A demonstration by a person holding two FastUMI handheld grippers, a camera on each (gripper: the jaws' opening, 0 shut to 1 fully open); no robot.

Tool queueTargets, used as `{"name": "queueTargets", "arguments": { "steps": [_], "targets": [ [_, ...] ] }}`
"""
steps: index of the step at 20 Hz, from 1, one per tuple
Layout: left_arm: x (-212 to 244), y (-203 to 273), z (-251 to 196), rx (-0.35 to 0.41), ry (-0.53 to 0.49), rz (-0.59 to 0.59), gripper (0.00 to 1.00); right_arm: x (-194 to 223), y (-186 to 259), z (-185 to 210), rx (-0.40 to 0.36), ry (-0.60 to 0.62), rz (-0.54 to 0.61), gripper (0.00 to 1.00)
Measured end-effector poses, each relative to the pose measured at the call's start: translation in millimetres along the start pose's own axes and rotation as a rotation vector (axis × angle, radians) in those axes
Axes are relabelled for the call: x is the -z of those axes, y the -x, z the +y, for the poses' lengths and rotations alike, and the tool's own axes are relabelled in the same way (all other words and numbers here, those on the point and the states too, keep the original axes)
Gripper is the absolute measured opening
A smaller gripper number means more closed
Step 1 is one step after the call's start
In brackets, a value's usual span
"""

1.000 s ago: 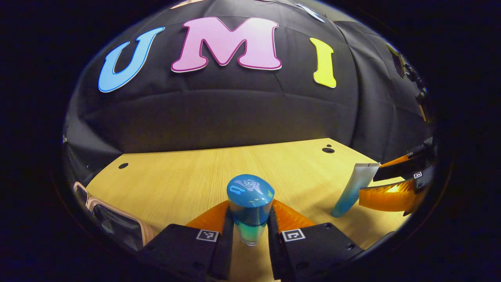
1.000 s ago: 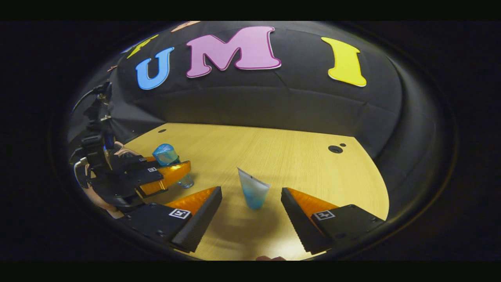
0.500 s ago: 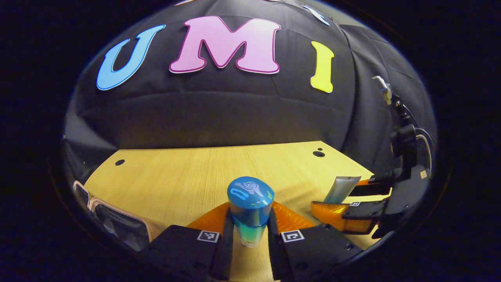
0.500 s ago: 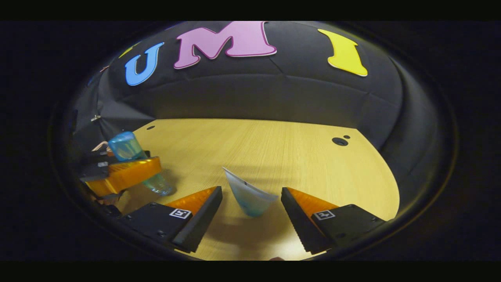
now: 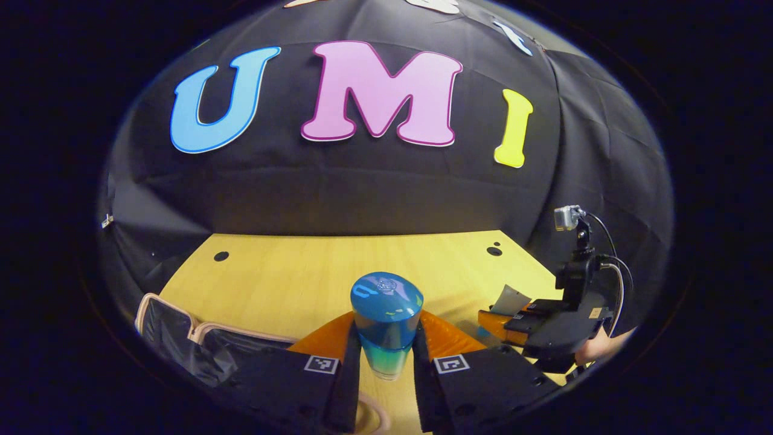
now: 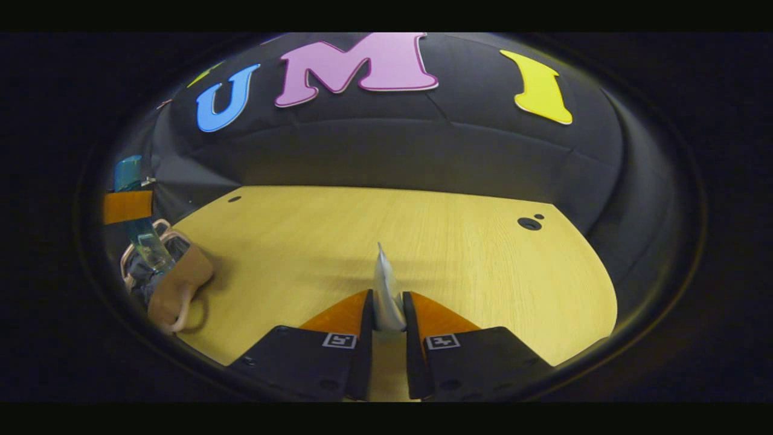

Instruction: First open the suitcase, pack the skin care products into it, and then close the suitcase.

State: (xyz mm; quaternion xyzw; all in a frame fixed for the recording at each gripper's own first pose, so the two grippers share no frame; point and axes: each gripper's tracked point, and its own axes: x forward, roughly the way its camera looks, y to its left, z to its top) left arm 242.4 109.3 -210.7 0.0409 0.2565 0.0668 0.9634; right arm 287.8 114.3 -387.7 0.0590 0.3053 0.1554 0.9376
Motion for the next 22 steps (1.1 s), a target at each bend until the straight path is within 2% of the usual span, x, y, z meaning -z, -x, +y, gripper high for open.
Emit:
{"name": "queueTargets", "arguments": {
  "steps": [1,2,4,5,8,9,10,11,12,13,15,16,17,18,19,20,21,22],
  "targets": [
    [7.0,12.2,19.3,-0.017,0.0,0.048,0.42,-5.6,9.9,8.6,-0.014,-0.008,-0.011,0.27],
    [18.0,25.4,39.5,-0.034,-0.003,0.1,0.43,-11.3,19.7,19.0,-0.031,-0.019,-0.016,0.32],
    [48.5,50.2,82.4,-0.068,-0.03,0.22,0.44,-22.8,39.9,48.7,-0.084,-0.059,-0.023,0.32],
    [65.3,61.5,100.7,-0.074,-0.058,0.287,0.43,-26.8,48.6,65.4,-0.111,-0.072,-0.027,0.21],
    [119.2,81.9,150.4,-0.114,-0.062,0.468,0.44,-39.6,74.1,115.8,-0.179,-0.08,-0.048,0.2],
    [136.0,85.2,157.5,-0.112,-0.037,0.524,0.43,-39.8,80.9,132.2,-0.203,-0.08,-0.047,0.2],
    [151.1,85.2,160.2,-0.102,-0.016,0.581,0.42,-40.8,87.9,148.0,-0.221,-0.078,-0.046,0.27],
    [163.8,83.5,163.5,-0.093,-0.007,0.625,0.43,-41.3,94.3,161.7,-0.242,-0.07,-0.043,0.27],
    [171.5,82.7,162.8,-0.089,-0.01,0.671,0.43,-41.7,100.0,175.7,-0.258,-0.061,-0.037,0.26],
    [180.8,82.0,165.2,-0.097,-0.02,0.725,0.44,-38.8,108.7,187.2,-0.272,-0.051,-0.028,0.19],
    [197.0,78.3,170.5,-0.112,0.007,0.781,0.43,-39.9,126.8,211.4,-0.306,-0.039,-0.017,0.19],
    [199.3,73.9,173.9,-0.112,0.034,0.785,0.45,-40.6,135.2,222.4,-0.321,-0.031,-0.013,0.26],
    [201.2,73.2,178.5,-0.117,0.052,0.792,0.43,-39.4,139.7,230.0,-0.33,-0.024,-0.006,0.26],
    [204.4,71.8,181.7,-0.122,0.059,0.804,0.43,-35.5,143.7,238.8,-0.34,-0.021,0.012,0.19],
    [207.0,69.1,185.5,-0.121,0.051,0.814,0.43,-28.7,146.3,246.6,-0.348,-0.021,0.037,0.19],
    [213.8,64.5,189.6,-0.119,0.04,0.822,0.46,-19.8,146.0,253.5,-0.35,-0.022,0.065,0.33],
    [218.0,62.5,191.7,-0.117,0.031,0.826,0.43,-8.8,144.0,259.9,-0.35,-0.028,0.113,0.26],
    [222.0,62.2,192.5,-0.111,0.033,0.828,0.43,1.4,140.3,267.0,-0.352,-0.045,0.156,0.26]
  ]
}}
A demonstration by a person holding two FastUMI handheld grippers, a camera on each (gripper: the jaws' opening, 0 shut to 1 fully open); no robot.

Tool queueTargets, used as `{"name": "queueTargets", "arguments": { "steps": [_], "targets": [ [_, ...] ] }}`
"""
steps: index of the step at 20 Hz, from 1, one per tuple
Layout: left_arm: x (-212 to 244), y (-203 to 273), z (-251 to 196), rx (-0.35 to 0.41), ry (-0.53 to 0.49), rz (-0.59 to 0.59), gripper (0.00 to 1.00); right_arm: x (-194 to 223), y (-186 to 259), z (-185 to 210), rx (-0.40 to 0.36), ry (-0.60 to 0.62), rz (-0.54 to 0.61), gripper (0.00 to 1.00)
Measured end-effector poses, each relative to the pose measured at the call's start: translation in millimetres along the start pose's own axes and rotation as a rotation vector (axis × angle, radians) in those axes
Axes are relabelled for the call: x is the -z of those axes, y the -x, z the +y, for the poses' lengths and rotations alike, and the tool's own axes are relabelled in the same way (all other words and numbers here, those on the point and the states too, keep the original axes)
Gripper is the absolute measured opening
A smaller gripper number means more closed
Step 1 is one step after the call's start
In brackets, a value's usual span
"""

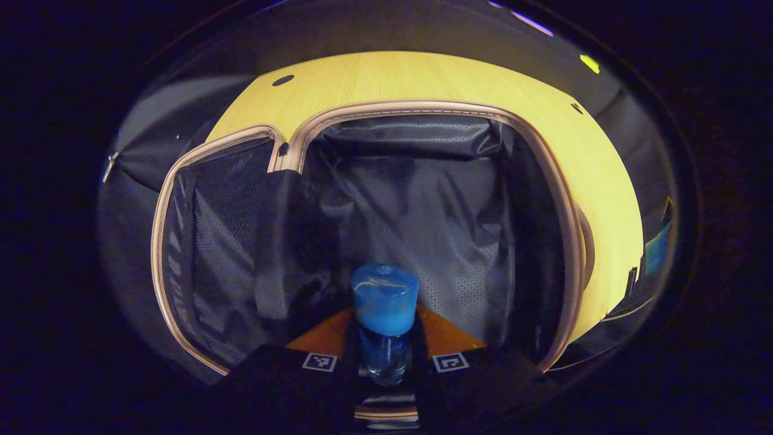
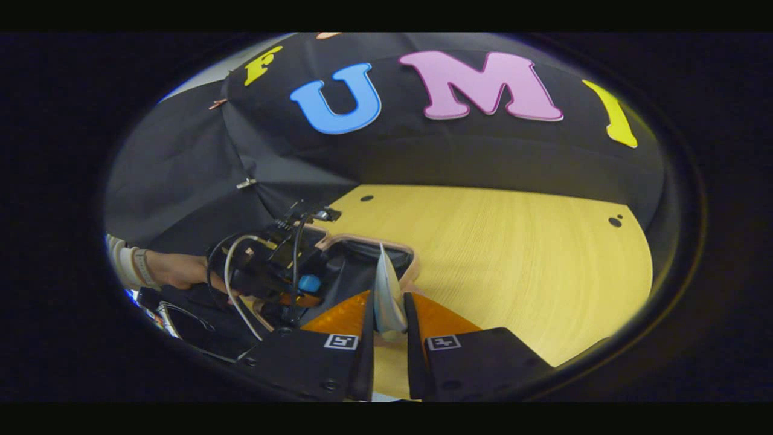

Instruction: First open the suitcase, pack the skin care products into it, and then close the suitcase.

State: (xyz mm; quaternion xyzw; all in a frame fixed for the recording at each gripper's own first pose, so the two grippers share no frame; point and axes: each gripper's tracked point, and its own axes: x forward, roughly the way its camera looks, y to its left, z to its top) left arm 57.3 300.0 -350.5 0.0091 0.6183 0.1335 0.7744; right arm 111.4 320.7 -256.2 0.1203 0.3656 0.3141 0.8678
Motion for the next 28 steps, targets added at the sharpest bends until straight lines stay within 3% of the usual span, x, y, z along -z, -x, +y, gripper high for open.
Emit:
{"name": "queueTargets", "arguments": {
  "steps": [2,4,6,7,9,10,11,13,17,18,19,20,21,22,24,25,26,28],
  "targets": [
    [5.0,-2.4,0.6,0.016,0.015,0.004,0.43,19.9,-9.9,12.8,0.002,-0.092,0.099,0.22],
    [8.6,-2.7,2.0,0.029,0.037,-0.001,0.44,26.2,-18.7,25.0,-0.018,-0.159,0.14,0.26],
    [13.3,-2.3,1.1,0.06,0.052,-0.007,0.5,36.4,-28.3,28.7,-0.024,-0.168,0.184,0.26],
    [14.9,0.9,-2.5,0.087,0.054,-0.008,0.48,43.5,-36.7,30.3,-0.021,-0.166,0.211,0.23],
    [13.7,7.5,-7.2,0.12,0.064,-0.029,0.55,59.6,-56.2,31.9,-0.017,-0.157,0.258,0.27],
    [10.7,14.0,-7.8,0.128,0.069,-0.054,0.67,67.8,-67.5,34.1,-0.018,-0.157,0.279,0.27],
    [6.8,22.3,-7.4,0.139,0.077,-0.09,0.66,77.7,-81.3,37.6,-0.017,-0.16,0.301,0.26],
    [-4.0,46.6,-6.3,0.183,0.113,-0.169,0.74,93.9,-100.1,39.1,-0.014,-0.182,0.356,0.22],
    [-25.2,115.8,21.7,0.278,0.221,-0.346,0.78,135.6,-111.6,28.8,0.011,-0.29,0.516,0.27],
    [-23.9,127.6,40.1,0.276,0.249,-0.372,0.77,149.1,-114.8,25.6,0.036,-0.316,0.559,0.27],
    [-21.5,134.6,60.8,0.264,0.276,-0.394,0.84,159.3,-120.1,22.6,0.067,-0.333,0.606,0.27],
    [-17.8,140.6,84.9,0.245,0.298,-0.413,0.77,168.6,-123.3,20.9,0.106,-0.341,0.651,0.27],
    [-11.7,144.5,112.5,0.211,0.318,-0.414,0.78,171.2,-124.5,24.5,0.14,-0.36,0.68,0.19],
    [1.5,144.1,142.4,0.166,0.338,-0.403,0.78,170.5,-128.3,24.3,0.17,-0.379,0.685,0.28],
    [24.7,134.5,195.3,0.08,0.39,-0.372,0.81,168.0,-127.6,21.2,0.208,-0.383,0.676,0.26],
    [31.4,131.2,213.7,0.059,0.419,-0.373,0.81,167.0,-125.8,20.1,0.211,-0.379,0.674,0.34],
    [38.6,128.1,230.4,0.042,0.452,-0.367,0.8,168.2,-124.0,24.2,0.201,-0.385,0.674,0.27],
    [45.8,124.7,266.5,0.014,0.517,-0.366,0.81,160.0,-121.1,37.0,0.175,-0.384,0.65,0.46]
  ]
}}
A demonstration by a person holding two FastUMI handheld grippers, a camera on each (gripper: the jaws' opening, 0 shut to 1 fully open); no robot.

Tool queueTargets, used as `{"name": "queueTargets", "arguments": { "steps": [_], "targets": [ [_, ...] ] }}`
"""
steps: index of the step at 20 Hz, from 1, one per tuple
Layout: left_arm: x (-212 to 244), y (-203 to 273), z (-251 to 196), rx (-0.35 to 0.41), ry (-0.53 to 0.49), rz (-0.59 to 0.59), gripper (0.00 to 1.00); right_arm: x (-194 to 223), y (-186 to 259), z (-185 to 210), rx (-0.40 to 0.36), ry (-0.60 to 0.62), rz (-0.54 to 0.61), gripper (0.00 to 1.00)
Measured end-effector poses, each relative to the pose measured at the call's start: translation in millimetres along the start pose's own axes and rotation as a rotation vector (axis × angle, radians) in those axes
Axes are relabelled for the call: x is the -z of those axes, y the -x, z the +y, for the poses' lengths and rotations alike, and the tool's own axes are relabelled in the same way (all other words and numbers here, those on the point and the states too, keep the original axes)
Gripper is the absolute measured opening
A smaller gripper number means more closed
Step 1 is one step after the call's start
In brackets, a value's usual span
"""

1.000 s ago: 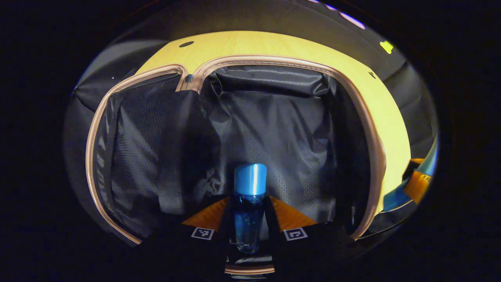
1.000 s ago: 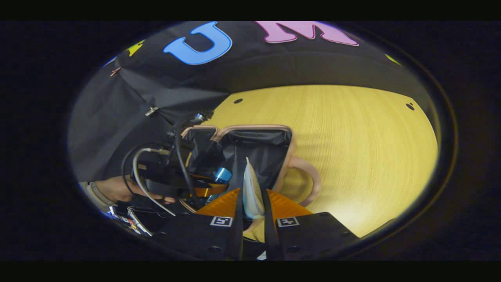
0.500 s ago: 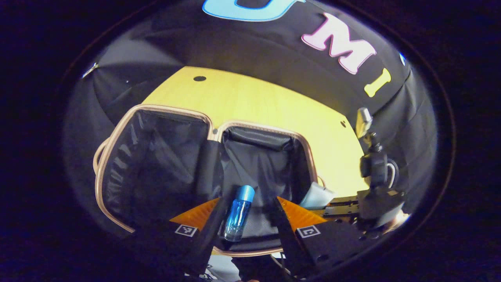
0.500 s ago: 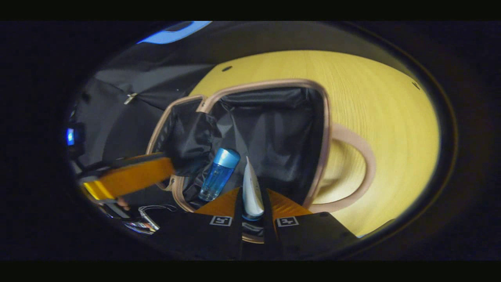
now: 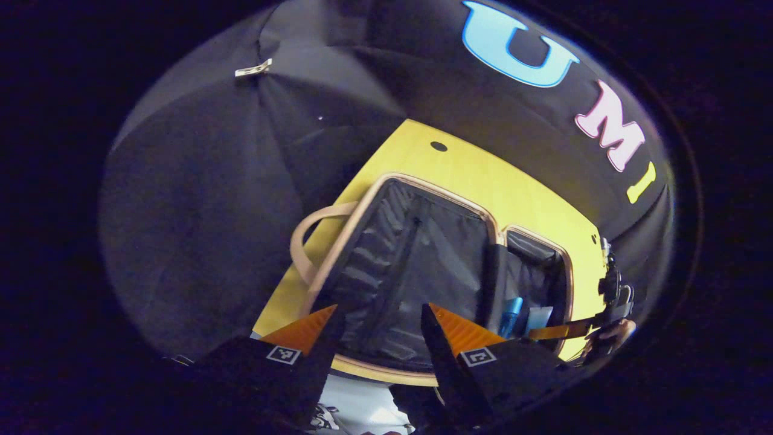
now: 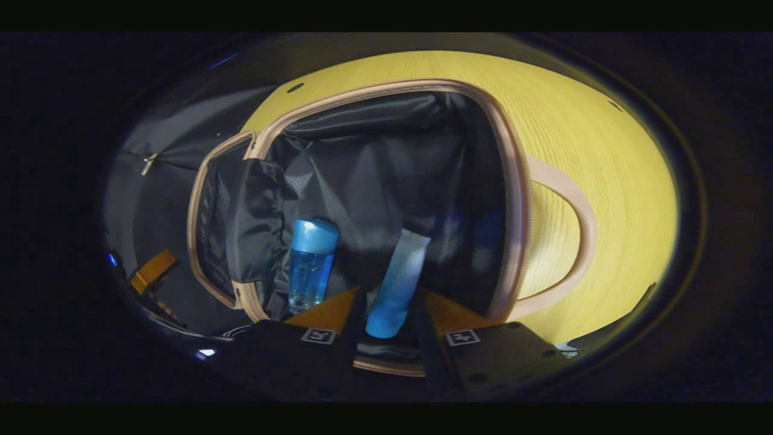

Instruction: First open the suitcase, pack the skin care products into it, and then close the suitcase.

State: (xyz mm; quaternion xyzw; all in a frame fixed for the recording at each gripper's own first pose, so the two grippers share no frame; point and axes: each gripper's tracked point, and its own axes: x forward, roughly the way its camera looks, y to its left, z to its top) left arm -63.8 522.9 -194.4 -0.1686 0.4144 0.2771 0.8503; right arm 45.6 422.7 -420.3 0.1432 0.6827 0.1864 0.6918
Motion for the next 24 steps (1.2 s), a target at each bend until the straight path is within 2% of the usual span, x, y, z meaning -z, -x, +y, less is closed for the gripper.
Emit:
{"name": "queueTargets", "arguments": {
  "steps": [4,5,6,7,8,9,10,11,13,15,16,18,19,20,22,24],
  "targets": [
    [-22.1,-20.8,45.2,-0.042,0.112,-0.014,0.81,0.8,33.2,22.9,-0.062,0.116,-0.083,1.0],
    [-32.4,-25.1,56.7,-0.055,0.131,-0.023,0.82,-1.1,43.8,24.1,-0.073,0.159,-0.116,0.9],
    [-45.2,-29.8,69.0,-0.06,0.147,-0.031,0.82,-4.0,54.7,24.1,-0.08,0.2,-0.148,0.98],
    [-54.6,-34.9,79.6,-0.065,0.166,-0.029,0.82,-6.3,67.3,22.2,-0.082,0.237,-0.181,0.98],
    [-59.4,-42.2,85.9,-0.062,0.175,-0.021,0.82,-8.7,78.2,20.6,-0.078,0.267,-0.211,0.89],
    [-61.9,-50.0,92.5,-0.072,0.181,-0.001,0.82,-11.0,88.8,19.1,-0.074,0.286,-0.236,0.98],
    [-60.1,-58.1,95.0,-0.086,0.178,0.03,0.82,-10.0,98.3,19.1,-0.08,0.295,-0.258,0.98],
    [-60.6,-66.7,95.5,-0.094,0.165,0.055,0.82,-9.7,106.9,20.7,-0.09,0.297,-0.276,1.0],
    [-60.2,-87.1,93.5,-0.114,0.118,0.098,0.82,-6.5,116.6,23.8,-0.108,0.296,-0.301,0.98],
    [-58.5,-101.5,101.0,-0.203,0.053,0.138,0.82,-0.8,114.4,18.5,-0.088,0.322,-0.305,0.98],
    [-55.8,-113.8,106.9,-0.221,0.012,0.163,0.82,2.5,112.8,16.3,-0.077,0.328,-0.301,0.97],
    [-47.8,-131.6,108.5,-0.219,-0.043,0.21,0.87,13.0,111.8,19.8,-0.1,0.314,-0.284,0.98],
    [-43.1,-141.7,98.8,-0.179,-0.052,0.242,0.87,16.1,112.3,19.7,-0.111,0.303,-0.276,0.98],
    [-39.9,-142.5,90.0,-0.145,-0.041,0.27,0.66,17.5,112.1,16.4,-0.108,0.294,-0.276,0.98],
    [-51.0,-146.8,90.4,-0.146,-0.049,0.235,0.22,17.9,112.1,9.0,-0.091,0.279,-0.285,0.98],
    [-49.5,-139.4,87.7,-0.128,-0.031,0.215,0.18,18.6,115.3,3.8,-0.083,0.261,-0.294,0.98]
  ]
}}
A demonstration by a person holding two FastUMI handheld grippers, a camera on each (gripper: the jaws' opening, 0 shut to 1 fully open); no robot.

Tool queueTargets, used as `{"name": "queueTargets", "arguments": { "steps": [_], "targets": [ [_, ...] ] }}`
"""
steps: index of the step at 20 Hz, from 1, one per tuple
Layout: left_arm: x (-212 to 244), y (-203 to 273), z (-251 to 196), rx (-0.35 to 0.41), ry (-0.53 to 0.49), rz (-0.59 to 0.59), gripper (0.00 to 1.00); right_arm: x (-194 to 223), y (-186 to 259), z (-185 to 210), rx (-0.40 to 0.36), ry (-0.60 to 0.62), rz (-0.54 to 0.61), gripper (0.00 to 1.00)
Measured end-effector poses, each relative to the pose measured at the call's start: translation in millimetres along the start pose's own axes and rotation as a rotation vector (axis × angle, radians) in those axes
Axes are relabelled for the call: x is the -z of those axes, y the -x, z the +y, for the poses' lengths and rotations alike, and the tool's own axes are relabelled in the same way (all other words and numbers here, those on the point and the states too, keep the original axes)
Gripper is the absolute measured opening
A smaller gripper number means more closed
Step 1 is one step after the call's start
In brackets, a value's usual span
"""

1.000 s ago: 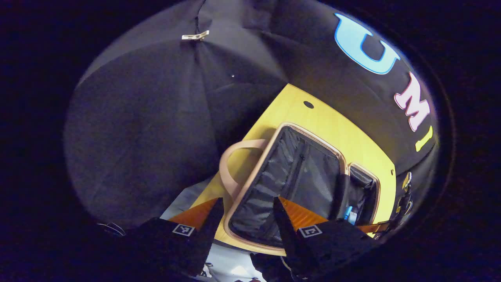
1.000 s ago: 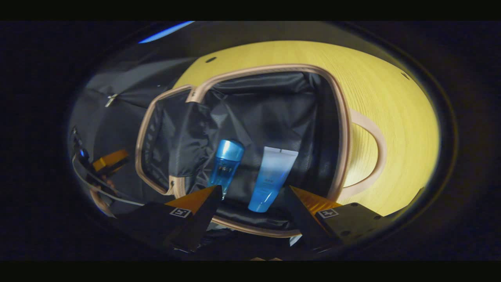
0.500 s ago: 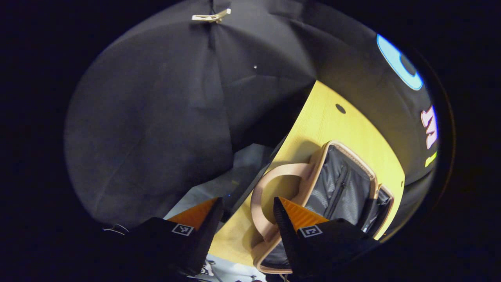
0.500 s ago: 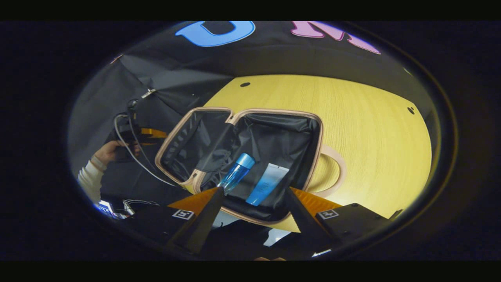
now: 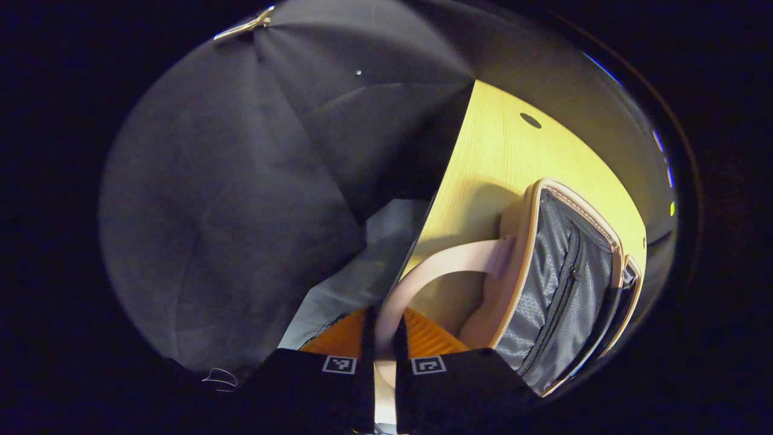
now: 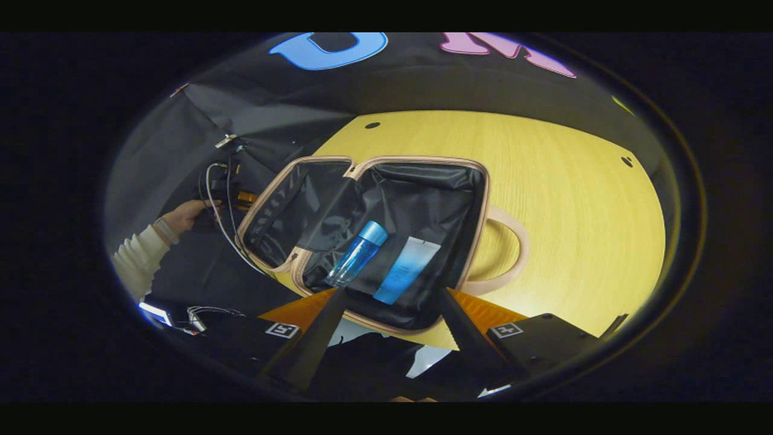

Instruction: First open the suitcase, pack the skin care products into it, and then close the suitcase.

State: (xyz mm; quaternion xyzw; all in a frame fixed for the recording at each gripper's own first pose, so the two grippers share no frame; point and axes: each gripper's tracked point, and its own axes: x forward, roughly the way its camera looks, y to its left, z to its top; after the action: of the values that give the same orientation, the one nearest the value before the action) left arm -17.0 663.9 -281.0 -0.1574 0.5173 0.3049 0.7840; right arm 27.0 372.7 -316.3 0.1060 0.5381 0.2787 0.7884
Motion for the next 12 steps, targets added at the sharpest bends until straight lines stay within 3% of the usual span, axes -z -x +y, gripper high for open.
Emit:
{"name": "queueTargets", "arguments": {
  "steps": [4,5,8,11,12],
  "targets": [
    [-11.2,23.8,-6.4,0.019,-0.056,-0.05,0.13,-12.0,3.2,-4.2,-0.001,-0.02,-0.044,0.98],
    [-15.4,31.2,-7.6,0.016,-0.075,-0.073,0.08,-16.6,3.6,-4.9,-0.005,-0.022,-0.058,0.98],
    [-28.6,66.3,-20.7,0.04,-0.109,-0.163,0.1,-34.2,14.6,-9.9,-0.01,-0.01,-0.119,0.98],
    [-38.8,112.6,-33.8,0.057,-0.209,-0.26,0.13,-48.8,27.4,-23.6,0.018,0.021,-0.187,0.98],
    [-39.7,133.4,-43.8,0.068,-0.241,-0.29,0.09,-52.7,32.8,-28.3,0.023,0.026,-0.207,0.98]
  ]
}}
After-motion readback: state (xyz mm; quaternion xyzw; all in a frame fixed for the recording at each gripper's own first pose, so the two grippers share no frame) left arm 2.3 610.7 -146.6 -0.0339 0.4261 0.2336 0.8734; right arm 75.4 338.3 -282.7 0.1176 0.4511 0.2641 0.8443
